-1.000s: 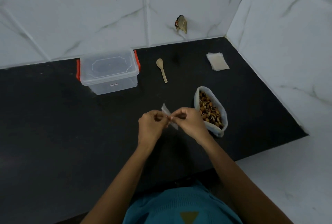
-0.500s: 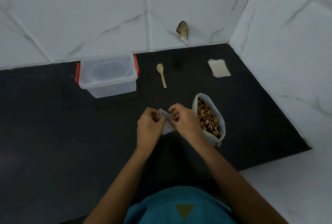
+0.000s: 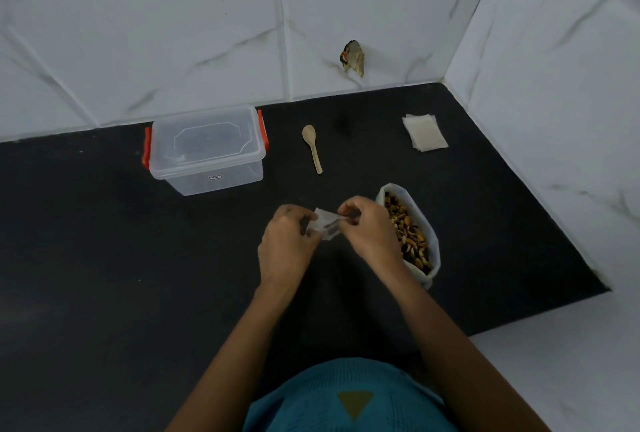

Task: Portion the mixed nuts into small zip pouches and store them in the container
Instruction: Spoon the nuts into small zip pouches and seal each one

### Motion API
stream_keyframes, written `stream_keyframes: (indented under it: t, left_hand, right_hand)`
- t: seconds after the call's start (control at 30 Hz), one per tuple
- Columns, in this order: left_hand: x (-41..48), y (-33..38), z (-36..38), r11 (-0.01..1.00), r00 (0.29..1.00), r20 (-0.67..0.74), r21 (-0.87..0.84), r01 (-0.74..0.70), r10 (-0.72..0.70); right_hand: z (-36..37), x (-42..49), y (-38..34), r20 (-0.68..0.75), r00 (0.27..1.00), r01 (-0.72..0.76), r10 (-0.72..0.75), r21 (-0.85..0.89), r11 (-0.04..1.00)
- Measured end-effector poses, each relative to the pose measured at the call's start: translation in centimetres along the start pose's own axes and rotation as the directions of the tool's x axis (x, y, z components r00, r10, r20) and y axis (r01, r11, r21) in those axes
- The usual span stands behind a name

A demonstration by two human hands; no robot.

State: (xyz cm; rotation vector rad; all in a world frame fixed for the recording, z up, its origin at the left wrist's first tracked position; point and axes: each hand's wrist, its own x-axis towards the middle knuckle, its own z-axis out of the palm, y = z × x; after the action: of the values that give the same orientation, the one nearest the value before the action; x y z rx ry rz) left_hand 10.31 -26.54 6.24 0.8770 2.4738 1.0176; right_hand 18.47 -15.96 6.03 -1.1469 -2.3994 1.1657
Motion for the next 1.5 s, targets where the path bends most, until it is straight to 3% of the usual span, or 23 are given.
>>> stream_keyframes:
  t: [0.07, 0.3, 0.5, 0.83, 0.93, 1.1, 1.33, 1.5]
  left_hand:
    - [0.3, -0.1, -0.1, 0.999, 0.998, 0.035, -0.003, -0.048, 0.048]
    - [0.9, -1.1, -0.9, 0.945, 0.944, 0.244, -0.293, -0.145, 0.22]
    - [0.9, -2.0, 0.4, 0.926, 0.905, 0.252, -0.254, -0.28, 0.343]
    - [0.6, -2.0, 1.4, 0.897, 0.946, 0.128, -0.378, -0.229, 0.296]
    - [0.8, -2.3, 1.6, 0.898, 0.957, 0.09, -0.38, -0.222, 0.275]
    - [1.0, -2.6, 1.9, 0.908, 0.97, 0.061, -0.372, -0.196, 0.234]
    - [1.1, -2.4, 1.9, 0.84, 0.985, 0.037, -0.528, -0.126, 0.171]
    - [1.5, -3.1, 2.2, 0.818, 0.993, 0.041, -0.571, -0.07, 0.114]
  right_hand:
    - [-0.1, 0.0, 0.0, 0.008, 1.0, -0.01, 0.01, 0.01, 1.0]
    - [-1.3, -0.1, -0.7, 0.082, 0.995, -0.061, 0.048, 0.157, 0.986]
    - [-1.0, -0.3, -1.4, 0.098, 0.994, -0.057, 0.042, 0.157, 0.986]
    - [-1.4, -0.9, -1.8, 0.127, 0.992, -0.039, 0.01, 0.222, 0.974]
    - [-1.3, -1.6, -2.1, 0.05, 0.988, 0.142, -0.145, 0.069, 0.988]
    - [-0.7, -2.1, -2.3, 0.219, 0.951, 0.26, -0.219, -0.181, 0.948]
    - [-0.1, -2.1, -2.5, 0.284, 0.924, 0.309, -0.257, -0.158, 0.938]
    - [0.5, -0.3, -2.4, 0.123, 0.964, 0.232, -0.237, 0.052, 0.971]
